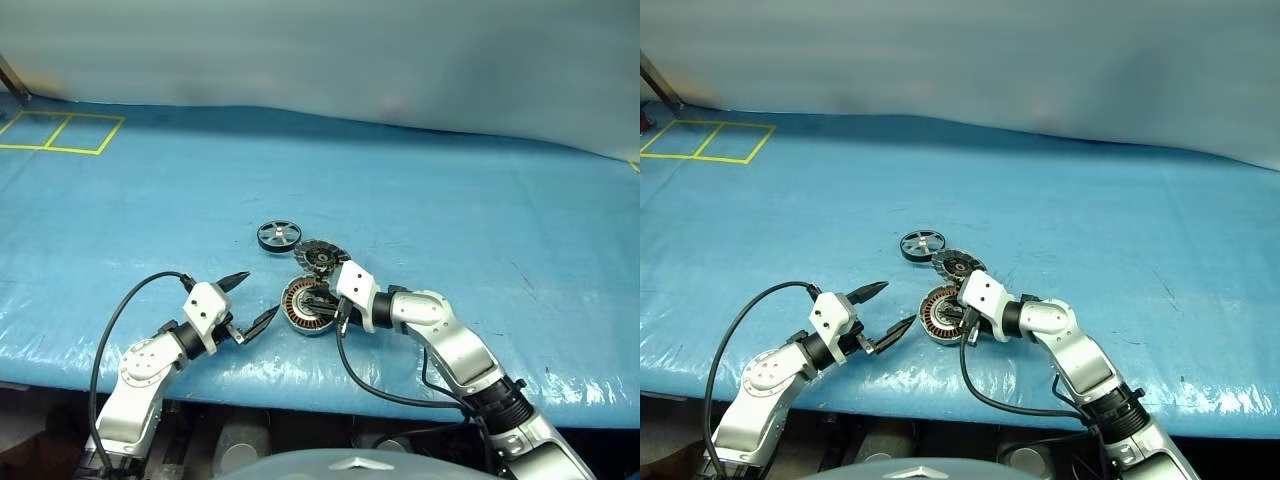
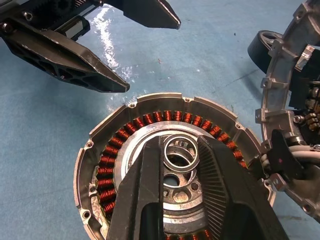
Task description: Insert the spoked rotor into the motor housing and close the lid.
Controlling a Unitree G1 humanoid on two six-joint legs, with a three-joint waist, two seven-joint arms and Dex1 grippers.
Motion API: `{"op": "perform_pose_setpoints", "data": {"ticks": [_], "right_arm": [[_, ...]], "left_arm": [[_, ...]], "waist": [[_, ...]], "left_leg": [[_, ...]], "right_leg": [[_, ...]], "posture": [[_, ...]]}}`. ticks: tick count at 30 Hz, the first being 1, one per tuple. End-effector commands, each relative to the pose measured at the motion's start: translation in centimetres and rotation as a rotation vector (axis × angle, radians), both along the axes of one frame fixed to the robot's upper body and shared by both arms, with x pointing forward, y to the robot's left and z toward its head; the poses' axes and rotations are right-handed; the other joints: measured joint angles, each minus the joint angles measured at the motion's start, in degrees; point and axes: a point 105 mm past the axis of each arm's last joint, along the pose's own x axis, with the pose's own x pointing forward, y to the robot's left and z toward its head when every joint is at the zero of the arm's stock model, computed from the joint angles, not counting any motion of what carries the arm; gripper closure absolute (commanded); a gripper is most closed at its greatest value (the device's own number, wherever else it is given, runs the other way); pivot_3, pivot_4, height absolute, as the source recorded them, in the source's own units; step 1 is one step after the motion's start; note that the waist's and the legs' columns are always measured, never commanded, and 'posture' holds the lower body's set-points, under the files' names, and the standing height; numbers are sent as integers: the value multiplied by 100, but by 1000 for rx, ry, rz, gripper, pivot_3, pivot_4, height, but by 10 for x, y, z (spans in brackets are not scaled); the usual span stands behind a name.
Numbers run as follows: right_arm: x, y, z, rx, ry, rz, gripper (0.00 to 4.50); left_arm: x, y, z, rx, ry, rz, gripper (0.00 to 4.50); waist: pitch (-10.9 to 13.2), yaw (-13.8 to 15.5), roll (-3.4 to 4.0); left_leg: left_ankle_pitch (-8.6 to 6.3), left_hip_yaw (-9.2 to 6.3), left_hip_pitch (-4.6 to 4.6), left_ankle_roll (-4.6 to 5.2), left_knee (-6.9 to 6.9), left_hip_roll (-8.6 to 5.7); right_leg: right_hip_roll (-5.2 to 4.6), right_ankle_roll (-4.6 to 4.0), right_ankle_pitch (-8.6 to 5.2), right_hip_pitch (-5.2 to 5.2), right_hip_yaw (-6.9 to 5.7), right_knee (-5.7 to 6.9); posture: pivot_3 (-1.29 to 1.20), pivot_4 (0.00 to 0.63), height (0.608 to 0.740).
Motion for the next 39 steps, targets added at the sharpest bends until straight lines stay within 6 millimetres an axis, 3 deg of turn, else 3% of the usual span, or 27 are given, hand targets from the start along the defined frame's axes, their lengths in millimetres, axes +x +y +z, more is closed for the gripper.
{"op": "perform_pose_setpoints", "data": {"ticks": [1, 11, 39], "right_arm": [[0, 1, 5, 4, -22, 15, 3843], [-6, 1, 14, 17, -34, 41, 3843], [2, -4, 2, -23, -7, -5, 3843]], "left_arm": [[-1, -2, 14, -8, -61, -8, 0], [-1, -3, 13, -9, -58, -10, 0], [-2, -5, 11, -9, -55, -11, 0]], "waist": [[0, 1, 0], [0, 1, 1], [0, 1, 1]], "left_leg": [[0, 0, 1, 0, 0, 0], [0, 0, 1, 0, 0, 0], [0, 0, 4, 0, 0, 0]], "right_leg": [[0, 0, 0, 0, 0, 0], [0, 0, 0, 0, 0, 1], [0, 0, 0, 2, 0, 1]], "posture": [[0, 150, 740], [0, 150, 740], [0, 150, 740]]}}
